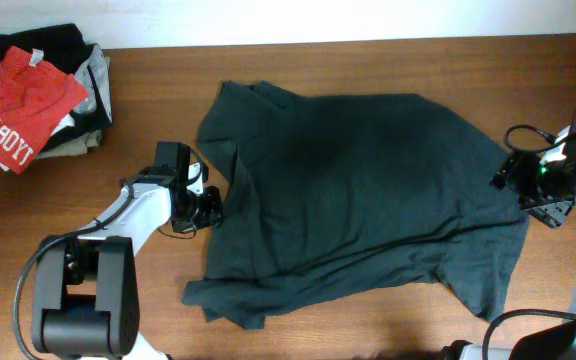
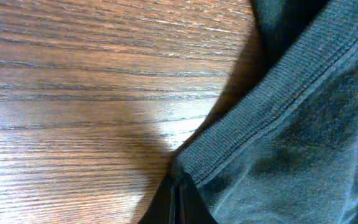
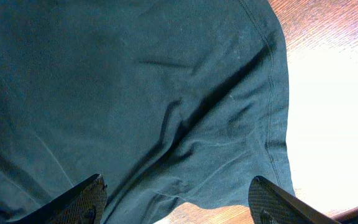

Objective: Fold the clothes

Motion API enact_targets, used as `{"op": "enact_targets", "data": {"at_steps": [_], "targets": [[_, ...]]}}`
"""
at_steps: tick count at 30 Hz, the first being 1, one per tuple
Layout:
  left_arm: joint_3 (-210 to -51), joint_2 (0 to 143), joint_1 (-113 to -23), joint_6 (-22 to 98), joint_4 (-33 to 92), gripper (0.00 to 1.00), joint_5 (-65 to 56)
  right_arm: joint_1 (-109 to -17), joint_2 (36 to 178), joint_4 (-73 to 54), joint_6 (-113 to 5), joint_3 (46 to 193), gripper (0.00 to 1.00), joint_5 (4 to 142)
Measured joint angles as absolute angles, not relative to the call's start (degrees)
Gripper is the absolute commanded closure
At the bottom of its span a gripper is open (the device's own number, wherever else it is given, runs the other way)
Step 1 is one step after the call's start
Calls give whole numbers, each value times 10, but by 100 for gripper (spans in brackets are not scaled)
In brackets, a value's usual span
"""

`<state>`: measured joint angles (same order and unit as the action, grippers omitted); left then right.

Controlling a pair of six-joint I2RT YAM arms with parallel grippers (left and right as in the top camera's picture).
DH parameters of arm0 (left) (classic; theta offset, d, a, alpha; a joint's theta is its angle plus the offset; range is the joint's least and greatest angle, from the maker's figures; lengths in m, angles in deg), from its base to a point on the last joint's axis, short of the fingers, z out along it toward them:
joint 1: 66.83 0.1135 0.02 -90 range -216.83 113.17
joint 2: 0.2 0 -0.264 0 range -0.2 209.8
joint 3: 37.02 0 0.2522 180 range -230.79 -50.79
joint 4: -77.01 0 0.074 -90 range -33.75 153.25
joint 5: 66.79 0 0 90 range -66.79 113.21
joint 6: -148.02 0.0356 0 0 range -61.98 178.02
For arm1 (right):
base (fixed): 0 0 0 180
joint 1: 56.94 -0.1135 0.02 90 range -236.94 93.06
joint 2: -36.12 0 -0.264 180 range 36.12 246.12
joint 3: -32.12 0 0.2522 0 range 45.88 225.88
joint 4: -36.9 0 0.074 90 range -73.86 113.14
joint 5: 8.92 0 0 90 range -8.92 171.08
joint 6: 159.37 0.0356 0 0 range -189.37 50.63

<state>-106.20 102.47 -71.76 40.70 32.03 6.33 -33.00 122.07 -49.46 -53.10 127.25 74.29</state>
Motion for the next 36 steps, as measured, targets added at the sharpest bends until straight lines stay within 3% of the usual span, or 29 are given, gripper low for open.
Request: {"op": "enact_targets", "data": {"at_steps": [3,9,12,15,16,17,18,20,21,22,23,25,28,30,36], "targets": [[-1071,1025,-701,389,299,100,93,-330,1221,-498,-535,1272,25,743],[-1170,1034,-579,343,116,100,241,-330,1221,-483,-536,1271,26,743],[-1172,1027,-522,329,96,92,276,-330,1221,-471,-536,1268,26,743],[-1172,1014,-481,325,87,64,291,-331,1230,-471,-537,1265,25,743],[-1172,1004,-469,320,86,48,295,-340,1240,-466,-537,1265,25,740],[-1172,989,-465,321,87,27,296,-353,1252,-450,-537,1265,29,737],[-1176,966,-470,327,98,24,287,-377,1268,-429,-537,1264,40,733],[-1183,937,-488,364,145,28,230,-415,1293,-398,-539,1264,55,728],[-1185,931,-502,380,164,37,201,-437,1309,-381,-540,1264,68,726],[-1189,931,-554,413,192,53,136,-461,1336,-365,-543,1264,85,723],[-1190,935,-586,427,224,64,112,-468,1356,-346,-542,1264,94,723],[-1192,978,-649,437,319,89,95,-469,1401,-314,-543,1264,96,723],[-1190,1035,-677,442,442,91,86,-469,1436,-260,-549,1263,96,725],[-1191,1066,-677,442,495,99,86,-469,1452,-219,-553,1263,96,726],[-1191,1158,-677,443,539,100,131,-469,1507,-176,-559,1263,96,735]]}}
